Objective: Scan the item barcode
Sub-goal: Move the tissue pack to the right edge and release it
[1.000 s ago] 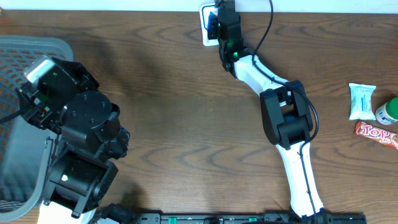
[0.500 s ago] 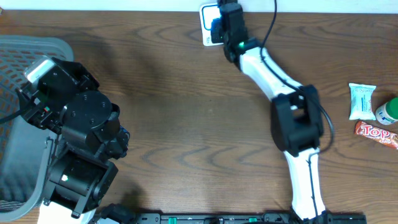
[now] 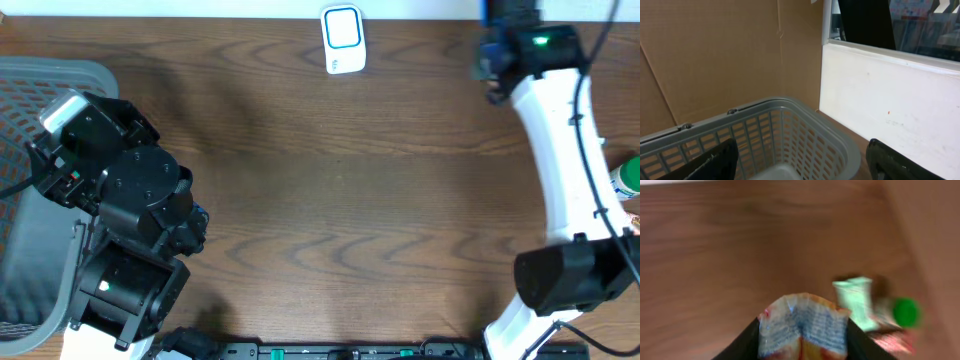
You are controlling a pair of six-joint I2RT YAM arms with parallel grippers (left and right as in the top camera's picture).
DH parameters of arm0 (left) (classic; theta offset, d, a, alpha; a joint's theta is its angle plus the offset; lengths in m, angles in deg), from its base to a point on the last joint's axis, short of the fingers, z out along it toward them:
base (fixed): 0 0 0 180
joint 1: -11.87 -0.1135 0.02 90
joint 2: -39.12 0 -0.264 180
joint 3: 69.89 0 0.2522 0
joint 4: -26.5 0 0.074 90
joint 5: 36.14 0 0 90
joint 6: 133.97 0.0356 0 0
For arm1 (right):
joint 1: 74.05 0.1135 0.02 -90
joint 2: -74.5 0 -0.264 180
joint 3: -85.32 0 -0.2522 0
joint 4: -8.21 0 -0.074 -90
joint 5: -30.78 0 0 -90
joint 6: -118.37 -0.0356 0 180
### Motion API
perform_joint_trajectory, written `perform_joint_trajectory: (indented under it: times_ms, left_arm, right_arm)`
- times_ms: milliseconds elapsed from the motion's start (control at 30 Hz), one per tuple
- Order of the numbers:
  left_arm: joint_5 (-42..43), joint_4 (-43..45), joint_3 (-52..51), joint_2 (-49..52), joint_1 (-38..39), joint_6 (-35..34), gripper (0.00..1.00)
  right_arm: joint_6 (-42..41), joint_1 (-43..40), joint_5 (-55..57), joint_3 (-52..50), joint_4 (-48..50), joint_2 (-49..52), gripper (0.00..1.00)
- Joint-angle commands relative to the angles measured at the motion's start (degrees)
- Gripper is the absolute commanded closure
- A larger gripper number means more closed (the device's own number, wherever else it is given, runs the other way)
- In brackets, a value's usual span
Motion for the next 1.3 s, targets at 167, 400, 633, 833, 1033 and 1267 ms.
perform_joint_trajectory:
  times_ms: [167,400,633,833,1033,1267]
  left_arm:
    - [-0.90,0.09,0.02,-0.04,-0.24,0.76,0.18]
    - [-0.90,0.09,0.02,-0.04,-0.24,0.76,0.18]
    - [-0.90,0.09,0.02,-0.04,-0.24,0.76,0.18]
    - [-0.90,0.09,0.02,-0.04,-0.24,0.76,0.18]
    - [-0.90,0.09,0.02,-0.04,-0.24,0.76,0.18]
    - [-0.90,0.09,0.02,-0.04,-0.24,0.76,0.18]
  right_arm:
    - [-6.43,-15.23,1.31,-12.52,9.49,2.69,0.58]
    - [-6.45,-25.18,-1.86,-27.93,24.00,2.73,0.54]
    - [-6.45,-30.14,-10.78,-33.53,30.69,2.73,0.42]
    - [-5.73,-29.73,-12.15,-25.20,27.02,1.55,0.01]
    - [-2.47,-29.16,-20.59,-9.92,16.00,-3.23,0.01]
    - [-2.10,-29.16,-27.06,-5.18,10.84,-16.98,0.01]
